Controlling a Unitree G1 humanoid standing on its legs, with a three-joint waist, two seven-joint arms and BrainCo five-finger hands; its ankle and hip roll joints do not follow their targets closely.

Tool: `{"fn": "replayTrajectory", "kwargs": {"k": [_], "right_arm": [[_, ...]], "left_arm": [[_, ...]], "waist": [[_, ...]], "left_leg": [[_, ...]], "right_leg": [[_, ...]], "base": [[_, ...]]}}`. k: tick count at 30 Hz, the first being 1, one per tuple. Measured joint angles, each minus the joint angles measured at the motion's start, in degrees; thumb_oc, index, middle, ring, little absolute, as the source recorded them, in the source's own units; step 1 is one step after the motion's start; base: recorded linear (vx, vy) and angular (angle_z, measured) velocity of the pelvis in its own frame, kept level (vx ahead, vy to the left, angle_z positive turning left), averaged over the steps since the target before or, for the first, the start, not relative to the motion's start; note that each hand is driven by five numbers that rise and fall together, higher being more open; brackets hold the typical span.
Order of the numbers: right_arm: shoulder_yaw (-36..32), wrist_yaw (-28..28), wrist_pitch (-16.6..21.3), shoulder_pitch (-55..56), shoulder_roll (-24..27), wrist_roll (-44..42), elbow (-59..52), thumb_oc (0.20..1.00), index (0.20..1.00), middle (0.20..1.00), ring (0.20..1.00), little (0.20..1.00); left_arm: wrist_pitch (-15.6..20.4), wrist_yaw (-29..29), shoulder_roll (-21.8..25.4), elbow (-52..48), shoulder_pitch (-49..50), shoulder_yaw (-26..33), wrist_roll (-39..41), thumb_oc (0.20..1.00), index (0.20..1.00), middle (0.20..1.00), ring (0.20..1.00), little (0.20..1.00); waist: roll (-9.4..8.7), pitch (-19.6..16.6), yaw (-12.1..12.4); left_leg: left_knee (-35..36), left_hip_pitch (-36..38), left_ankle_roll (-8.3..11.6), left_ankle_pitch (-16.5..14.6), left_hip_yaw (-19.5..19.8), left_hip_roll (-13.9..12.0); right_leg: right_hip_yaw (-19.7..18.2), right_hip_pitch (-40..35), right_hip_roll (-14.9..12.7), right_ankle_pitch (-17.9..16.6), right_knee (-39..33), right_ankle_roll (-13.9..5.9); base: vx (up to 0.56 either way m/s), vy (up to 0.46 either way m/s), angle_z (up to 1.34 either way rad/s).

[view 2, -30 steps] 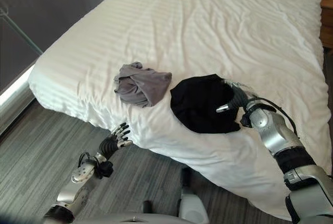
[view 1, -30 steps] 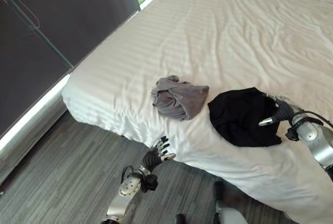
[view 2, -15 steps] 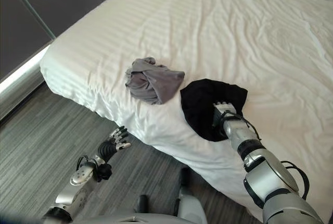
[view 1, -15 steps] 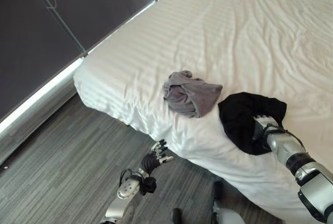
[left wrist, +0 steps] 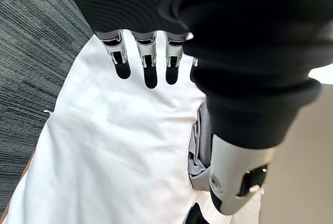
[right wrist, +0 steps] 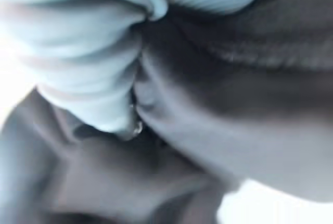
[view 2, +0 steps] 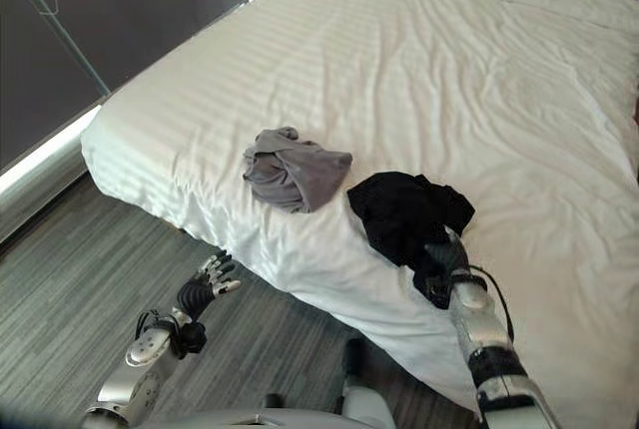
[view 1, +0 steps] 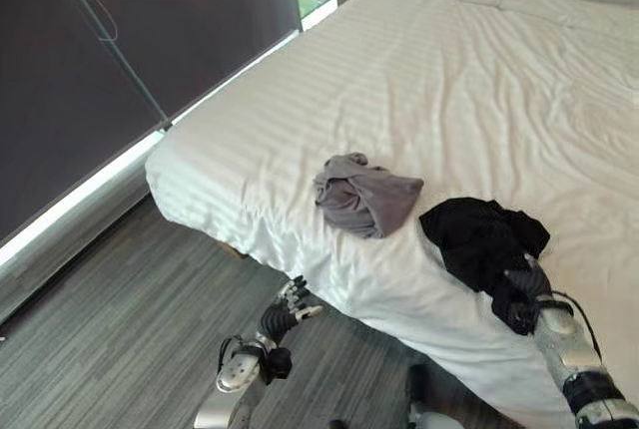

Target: Pick up bed clothes into laundry basket.

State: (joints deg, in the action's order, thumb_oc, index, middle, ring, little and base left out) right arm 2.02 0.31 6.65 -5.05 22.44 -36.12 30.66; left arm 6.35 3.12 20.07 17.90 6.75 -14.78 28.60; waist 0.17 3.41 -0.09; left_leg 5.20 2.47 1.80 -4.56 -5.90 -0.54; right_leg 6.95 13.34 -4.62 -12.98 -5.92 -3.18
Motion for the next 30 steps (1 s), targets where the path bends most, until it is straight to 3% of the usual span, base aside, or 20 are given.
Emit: {"fn": "replayTrajectory", "kwargs": {"k": [3,7,10,14,16,25,26,27,30], "right_arm": [[0.8,3.0,0.05,6.0,-4.52,-18.35,-8.03,0.2,0.2,0.2,0.2,0.2],[1.09,4.04,0.19,10.25,-6.4,-28.25,-16.82,0.2,0.2,0.2,0.2,0.2],[0.07,4.0,3.14,11.06,-9.15,-34.51,-29.3,0.2,0.2,0.2,0.2,0.2],[-2.19,3.61,9.94,8.49,-13.74,-34.83,-37.58,0.2,0.2,0.2,0.2,0.2],[-3.6,1.32,11.91,7.8,-12.39,-34.14,-39.21,0.2,0.2,0.2,0.2,0.2],[-7.28,-4.02,12.48,7.36,-11.18,-24.47,-35.36,0.2,0.2,0.2,0.2,0.2],[-6.18,-5.18,12.37,7.42,-10.97,-22.39,-29.77,0.2,0.2,0.2,0.2,0.2],[-6.64,-4.42,11.64,7.78,-10.91,-20.85,-29.29,0.2,0.2,0.2,0.2,0.2],[-9.06,-0.08,7.35,9.07,-7.07,-13.16,-26.41,0.2,0.2,0.2,0.2,0.2]], "left_arm": [[-0.32,-0.48,0.0,-1.61,-0.29,0.11,0.0,1.0,1.0,1.0,1.0,1.0],[-0.43,-0.78,-0.04,-3.11,-0.87,0.76,-0.05,1.0,1.0,1.0,1.0,1.0],[-0.43,-2.53,-1.13,-3.73,-1.32,2.34,-0.04,1.0,1.0,1.0,1.0,1.0],[-0.42,-3.3,-2.79,-3.62,-1.3,2.23,-0.04,1.0,1.0,1.0,1.0,1.0],[-0.41,-3.59,-3.35,-3.57,-1.36,2.12,-0.04,1.0,1.0,1.0,1.0,1.0],[-0.42,-4.08,-3.26,-3.43,-1.03,2.19,-0.07,1.0,1.0,1.0,1.0,1.0],[-0.36,-4.44,-2.92,-1.64,-0.6,2.25,-0.09,1.0,1.0,1.0,1.0,1.0],[-0.19,-4.71,-3.06,-2.31,-0.22,3.4,0.63,1.0,1.0,1.0,1.0,1.0],[4.02,-7.49,-3.81,-9.52,1.03,17.64,2.91,1.0,1.0,1.0,1.0,1.0]], "waist": [[-0.38,0.65,-1.37],[-0.09,1.69,-1.42],[0.05,2.03,-1.6],[0.1,2.03,-1.71],[0.04,1.94,-1.77],[-0.58,1.49,-3.01],[-0.4,0.1,-1.46],[-0.67,0.03,-2.23],[-2.01,0.03,-4.42]], "left_leg": [[0.0,0.31,0.0,0.0,-1.29,0.03],[0.11,0.63,-0.01,0.02,-1.79,0.13],[0.26,0.83,-0.01,0.03,-2.65,0.05],[0.04,1.82,0.03,0.01,-2.84,-0.09],[0.04,2.17,0.09,-0.05,-2.82,-0.07],[0.06,3.04,0.08,-0.05,-3.14,0.04],[0.39,1.96,1.43,1.42,-2.91,-2.83],[0.38,1.98,1.46,1.42,-3.63,-2.86],[0.4,0.72,1.36,1.73,-5.89,-2.98]], "right_leg": [[-0.94,0.24,0.05,-0.23,-0.02,-0.09],[-1.43,0.2,0.07,-0.23,-0.07,-0.11],[-1.79,0.21,0.27,-0.25,-0.05,-0.13],[-2.18,-0.49,0.59,-0.41,-0.01,-0.18],[-2.2,-1.02,0.57,-0.41,0.0,-0.17],[-2.86,-1.56,0.67,-0.36,-0.01,-0.13],[-3.48,-4.4,2.06,2.0,-0.02,0.06],[-2.83,-4.14,1.76,1.95,0.08,-0.02],[-1.7,-2.71,1.22,1.92,0.09,-0.06]], "base": [[0.02,0.015,-0.16],[0.02,0.011,-0.09],[0.02,0.019,-0.06],[0.01,0.007,-0.03],[0.0,0.0,0.0],[0.0,-0.004,-0.03],[0.01,-0.002,-0.07],[0.0,0.0,0.0],[0.02,0.02,-0.03]]}}
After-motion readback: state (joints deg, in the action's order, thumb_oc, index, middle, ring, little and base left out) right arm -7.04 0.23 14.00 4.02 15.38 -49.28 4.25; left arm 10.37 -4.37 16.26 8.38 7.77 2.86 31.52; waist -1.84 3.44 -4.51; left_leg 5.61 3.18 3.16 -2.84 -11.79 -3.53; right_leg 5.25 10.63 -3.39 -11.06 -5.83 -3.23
